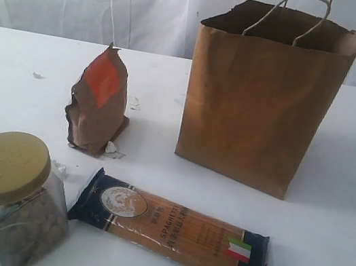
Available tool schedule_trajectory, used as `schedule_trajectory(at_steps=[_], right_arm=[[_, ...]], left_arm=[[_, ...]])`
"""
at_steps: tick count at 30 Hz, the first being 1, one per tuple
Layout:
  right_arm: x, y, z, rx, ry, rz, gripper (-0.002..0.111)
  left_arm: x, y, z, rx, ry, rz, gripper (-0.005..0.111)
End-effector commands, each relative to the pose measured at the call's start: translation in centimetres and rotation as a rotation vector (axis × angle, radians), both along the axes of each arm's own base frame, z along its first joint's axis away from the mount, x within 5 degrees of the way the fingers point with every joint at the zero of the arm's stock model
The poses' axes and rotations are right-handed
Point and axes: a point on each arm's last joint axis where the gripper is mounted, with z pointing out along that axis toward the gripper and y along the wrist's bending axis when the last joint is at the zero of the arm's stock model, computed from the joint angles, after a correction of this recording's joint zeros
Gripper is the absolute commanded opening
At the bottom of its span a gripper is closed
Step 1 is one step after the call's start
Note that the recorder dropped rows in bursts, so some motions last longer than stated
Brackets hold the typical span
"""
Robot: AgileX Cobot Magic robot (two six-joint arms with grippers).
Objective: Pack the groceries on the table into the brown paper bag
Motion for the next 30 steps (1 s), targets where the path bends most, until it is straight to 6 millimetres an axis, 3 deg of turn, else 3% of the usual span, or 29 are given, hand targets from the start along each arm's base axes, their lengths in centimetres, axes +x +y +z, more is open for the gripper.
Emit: schedule_trajectory(at_steps=[1,6,11,15,17,19,21,25,29,30], right_arm=[[0.0,0.0,0.0,-0.012,-0.003,-0.002,0.0],[0.0,0.0,0.0,-0.012,-0.003,-0.002,0.0],[0.0,0.0,0.0,-0.012,-0.003,-0.002,0.0],[0.0,0.0,0.0,-0.012,-0.003,-0.002,0.0],[0.0,0.0,0.0,-0.012,-0.003,-0.002,0.0],[0.0,0.0,0.0,-0.012,-0.003,-0.002,0.0],[0.0,0.0,0.0,-0.012,-0.003,-0.002,0.0],[0.0,0.0,0.0,-0.012,-0.003,-0.002,0.0],[0.0,0.0,0.0,-0.012,-0.003,-0.002,0.0],[0.0,0.0,0.0,-0.012,-0.003,-0.002,0.0]], left_arm=[[-0.5,-0.8,2.4,0.092,-0.282,-0.071,0.0],[-1.1,-1.0,3.9,0.142,-0.46,-0.083,0.0],[-1.5,-0.7,6.5,0.419,-0.471,0.041,0.0],[-0.9,0.3,9.9,0.122,-0.373,0.059,0.0],[0.9,0.2,10.5,0.236,-0.249,0.059,0.0],[3.6,0.2,9.2,0.522,-0.028,0.035,0.0],[6.4,0.1,7.2,0.582,0.148,-0.028,0.0],[10.5,0.0,3.8,0.444,0.387,-0.09,0.0],[13.1,0.0,3.2,0.283,0.588,-0.101,0.0],[13.8,0.0,3.4,0.253,0.705,-0.116,0.0]])
